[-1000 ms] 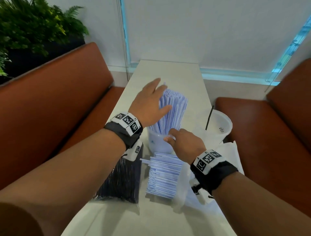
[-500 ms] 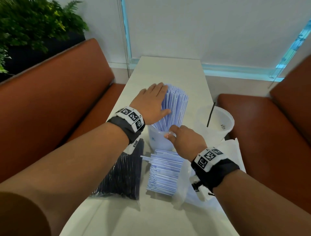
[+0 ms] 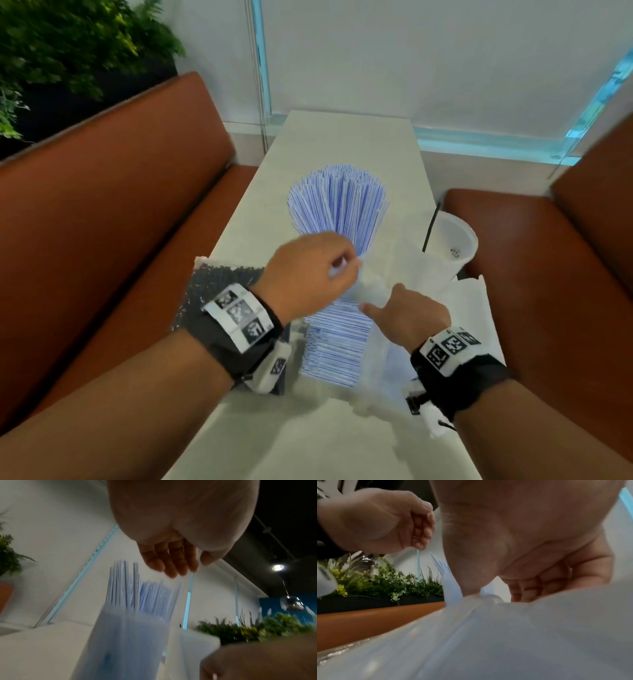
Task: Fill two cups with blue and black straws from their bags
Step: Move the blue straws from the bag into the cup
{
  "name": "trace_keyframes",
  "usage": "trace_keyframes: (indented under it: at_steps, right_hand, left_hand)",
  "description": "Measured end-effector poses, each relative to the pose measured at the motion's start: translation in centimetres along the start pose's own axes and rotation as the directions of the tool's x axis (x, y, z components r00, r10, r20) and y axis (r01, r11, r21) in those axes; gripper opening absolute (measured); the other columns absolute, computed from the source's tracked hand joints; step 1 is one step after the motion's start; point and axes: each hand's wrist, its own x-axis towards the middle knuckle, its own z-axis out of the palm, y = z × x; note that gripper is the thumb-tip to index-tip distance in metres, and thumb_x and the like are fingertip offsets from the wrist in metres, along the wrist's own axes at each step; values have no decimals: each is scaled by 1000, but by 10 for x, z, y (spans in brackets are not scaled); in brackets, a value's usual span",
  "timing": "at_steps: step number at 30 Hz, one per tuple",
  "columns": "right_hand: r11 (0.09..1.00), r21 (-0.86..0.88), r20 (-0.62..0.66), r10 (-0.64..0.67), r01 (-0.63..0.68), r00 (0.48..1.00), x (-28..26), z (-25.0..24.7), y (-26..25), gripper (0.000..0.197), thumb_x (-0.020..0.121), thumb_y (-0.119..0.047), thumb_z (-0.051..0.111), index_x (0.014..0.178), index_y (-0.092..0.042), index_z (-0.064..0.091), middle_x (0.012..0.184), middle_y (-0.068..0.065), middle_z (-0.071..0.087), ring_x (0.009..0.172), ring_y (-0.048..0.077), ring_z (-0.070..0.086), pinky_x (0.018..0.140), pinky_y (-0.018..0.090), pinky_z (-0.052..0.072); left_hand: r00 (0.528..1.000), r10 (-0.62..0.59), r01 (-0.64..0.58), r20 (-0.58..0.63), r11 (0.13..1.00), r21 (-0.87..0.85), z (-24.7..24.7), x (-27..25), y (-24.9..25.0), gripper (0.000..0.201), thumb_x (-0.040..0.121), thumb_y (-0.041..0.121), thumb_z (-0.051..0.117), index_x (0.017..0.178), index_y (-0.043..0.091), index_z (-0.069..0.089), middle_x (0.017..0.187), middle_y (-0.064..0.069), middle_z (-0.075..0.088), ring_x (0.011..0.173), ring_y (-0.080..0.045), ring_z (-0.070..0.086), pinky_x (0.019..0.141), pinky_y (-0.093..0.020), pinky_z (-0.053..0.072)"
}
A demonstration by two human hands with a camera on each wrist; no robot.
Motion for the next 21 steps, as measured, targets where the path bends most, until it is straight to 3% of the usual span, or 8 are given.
trace_keyframes:
  at_steps: [1,3,5,8,10,15,18,21]
  right_hand:
    - [1000,-4,10,-20,20,1000,0,2,0,51,81,-73,47,89,-23,46,73,-11,54,64,13,53,53,29,32]
    - [999,3,22,-54,54,998,-1,4,-2,29,86,-53,53,79,-25,49,74,-10,54,64,11,52,51,27,31]
    - [998,22,22,-58,57,998,-2,0,-3,23,88,-41,52,73,-25,43,74,-10,50,64,11,50,51,27,29]
    - [997,29,12,-69,68,998,-5,-5,-4,22,92,-37,50,75,-25,43,74,-10,47,72,18,54,53,28,31]
    - [997,27,-1,-76,76,997,-8,-8,-3,20,93,-38,50,78,-25,45,75,-10,47,75,19,54,55,29,33]
    - [995,45,-19,-83,84,996,-12,-16,0,19,91,-33,49,76,-25,42,78,-9,49,76,19,54,59,30,33]
    - [994,58,-7,-92,92,996,-14,-16,-1,15,91,-32,50,79,-25,45,80,-8,52,79,20,57,63,31,36]
    - [993,63,2,-99,98,995,-13,-16,-3,20,91,-36,51,77,-24,44,81,-8,54,76,17,55,58,30,34]
  left_hand:
    - [985,-34,27,166,999,45,15,-5,-1,22,97,47,47,91,31,62,86,11,60,75,-9,56,69,-34,51]
    - [903,-65,17,424,993,115,43,-14,-7,24,99,47,50,107,31,66,103,10,64,91,-13,60,79,-38,53]
    - [841,-44,-32,539,991,131,68,-20,-12,36,99,43,54,129,25,62,124,3,59,113,-20,56,91,-41,51]
    - [829,35,-113,559,988,105,95,-21,-11,53,97,37,58,145,16,49,144,-4,47,129,-25,44,103,-42,44]
    - [808,42,-150,588,979,137,106,-17,-10,61,96,37,58,150,12,41,147,-7,44,133,-28,42,108,-42,39]
    - [778,-5,-166,628,962,215,118,-13,-7,53,96,36,55,141,10,46,131,-9,54,117,-31,52,97,-43,45]
    - [751,-21,-161,660,963,214,121,-10,-3,52,99,34,53,145,12,43,128,-10,54,115,-31,53,94,-43,48]
    - [735,-21,-191,677,953,237,123,-7,2,34,101,25,51,131,9,53,125,-11,55,115,-30,55,90,-42,51]
